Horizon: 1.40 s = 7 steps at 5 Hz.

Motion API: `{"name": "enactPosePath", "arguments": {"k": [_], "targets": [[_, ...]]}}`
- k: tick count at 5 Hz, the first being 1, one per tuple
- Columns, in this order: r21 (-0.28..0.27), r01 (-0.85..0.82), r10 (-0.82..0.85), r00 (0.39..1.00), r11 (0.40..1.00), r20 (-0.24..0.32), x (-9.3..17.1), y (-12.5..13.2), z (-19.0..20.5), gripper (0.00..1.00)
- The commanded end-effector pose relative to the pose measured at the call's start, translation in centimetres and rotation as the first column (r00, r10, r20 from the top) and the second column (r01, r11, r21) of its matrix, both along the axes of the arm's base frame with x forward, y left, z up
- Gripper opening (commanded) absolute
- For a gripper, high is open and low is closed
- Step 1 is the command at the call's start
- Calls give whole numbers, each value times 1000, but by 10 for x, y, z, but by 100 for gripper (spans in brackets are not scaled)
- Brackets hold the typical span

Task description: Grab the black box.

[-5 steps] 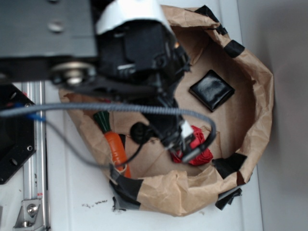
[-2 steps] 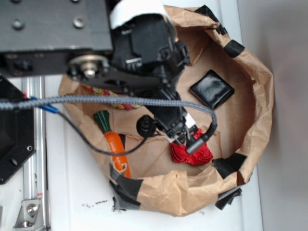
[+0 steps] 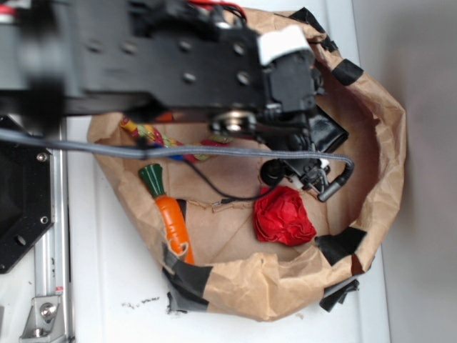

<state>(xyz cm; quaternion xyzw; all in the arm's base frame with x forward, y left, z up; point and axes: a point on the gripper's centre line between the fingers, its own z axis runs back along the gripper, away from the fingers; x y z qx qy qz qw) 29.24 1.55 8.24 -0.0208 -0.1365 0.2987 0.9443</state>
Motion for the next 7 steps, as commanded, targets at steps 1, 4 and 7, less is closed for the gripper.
{"name": "enactPosePath", "arguments": {"k": [1, 4, 7], "targets": [[3, -31, 31, 997, 1000, 70, 15, 25, 2, 100], [-15, -78, 79, 995, 997, 65, 59, 5, -29, 100], [-124, 26, -27, 1000, 992, -8, 58, -50, -34, 0]]}}
